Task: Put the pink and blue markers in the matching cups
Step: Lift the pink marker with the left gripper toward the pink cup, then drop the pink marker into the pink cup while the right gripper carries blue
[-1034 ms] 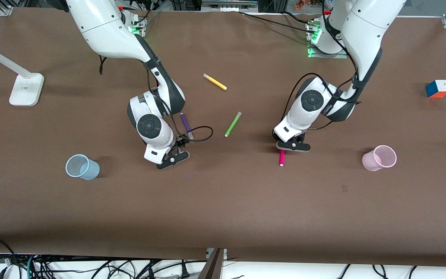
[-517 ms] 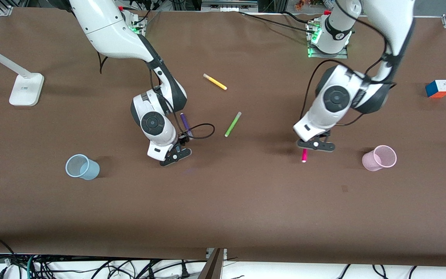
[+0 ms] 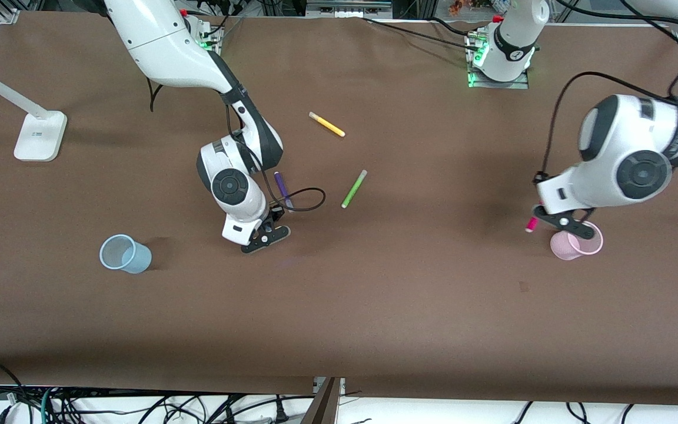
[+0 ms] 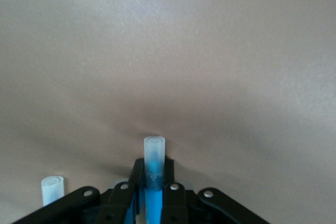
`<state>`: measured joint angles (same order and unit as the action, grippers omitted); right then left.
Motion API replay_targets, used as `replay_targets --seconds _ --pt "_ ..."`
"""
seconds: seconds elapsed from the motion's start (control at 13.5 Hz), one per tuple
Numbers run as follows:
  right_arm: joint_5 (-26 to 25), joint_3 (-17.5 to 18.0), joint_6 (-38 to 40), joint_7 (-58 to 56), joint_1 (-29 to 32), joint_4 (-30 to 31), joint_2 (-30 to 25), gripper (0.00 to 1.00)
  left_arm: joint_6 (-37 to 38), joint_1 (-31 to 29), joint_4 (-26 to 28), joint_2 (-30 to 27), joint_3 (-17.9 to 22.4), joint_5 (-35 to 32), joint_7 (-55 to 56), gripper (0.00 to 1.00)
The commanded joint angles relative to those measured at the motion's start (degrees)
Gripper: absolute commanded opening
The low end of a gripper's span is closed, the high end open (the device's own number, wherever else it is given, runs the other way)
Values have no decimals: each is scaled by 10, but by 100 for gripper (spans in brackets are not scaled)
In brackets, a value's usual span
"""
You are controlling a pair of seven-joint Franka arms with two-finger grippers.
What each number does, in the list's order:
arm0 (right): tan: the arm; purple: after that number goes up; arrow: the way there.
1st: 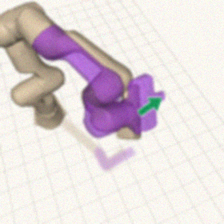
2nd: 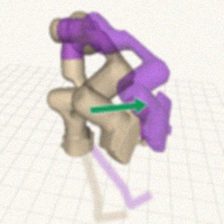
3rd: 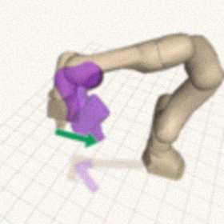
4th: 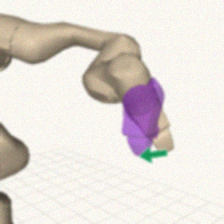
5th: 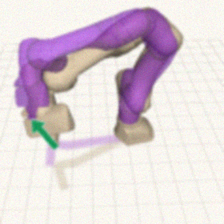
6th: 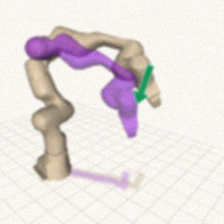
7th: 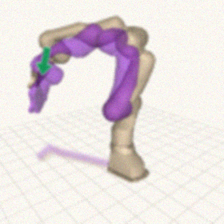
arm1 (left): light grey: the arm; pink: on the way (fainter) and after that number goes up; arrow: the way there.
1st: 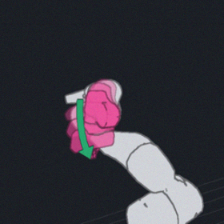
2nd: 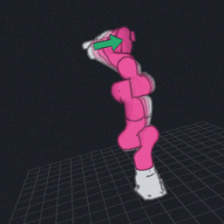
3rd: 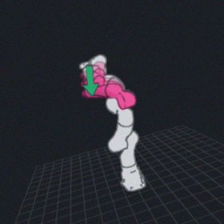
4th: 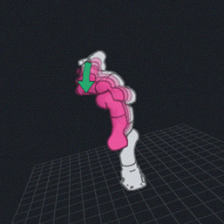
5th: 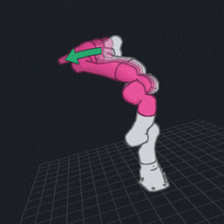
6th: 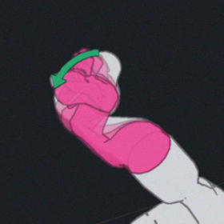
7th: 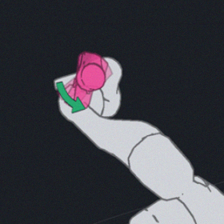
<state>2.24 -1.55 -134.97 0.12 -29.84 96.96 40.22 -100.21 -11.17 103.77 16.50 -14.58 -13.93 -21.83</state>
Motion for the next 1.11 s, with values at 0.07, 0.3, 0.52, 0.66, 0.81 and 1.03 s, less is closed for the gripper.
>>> replay_targets --seconds 0.07,0.3,0.52,0.66,0.81,1.03 --pt "8 -6 1 -92 26 4 -43 0 64 -30 -77 46 1 -114 -134 0" --pt "8 -6 8 -235 77 2 -78 0 106 -26 -153 116 0 -229 -189 0" --pt "10 -6 34 -327 119 2 -119 0 107 -25 -154 141 1 -270 -189 0" --pt "31 -6 64 -394 144 -10 -134 0 107 -16 -154 162 1 -286 -184 0" --pt "91 -6 111 -500 177 -38 -137 0 105 -16 -158 177 2 -288 -184 0" --pt "179 -6 143 -638 230 -58 -137 0 106 -14 -191 208 1 -298 -188 0"
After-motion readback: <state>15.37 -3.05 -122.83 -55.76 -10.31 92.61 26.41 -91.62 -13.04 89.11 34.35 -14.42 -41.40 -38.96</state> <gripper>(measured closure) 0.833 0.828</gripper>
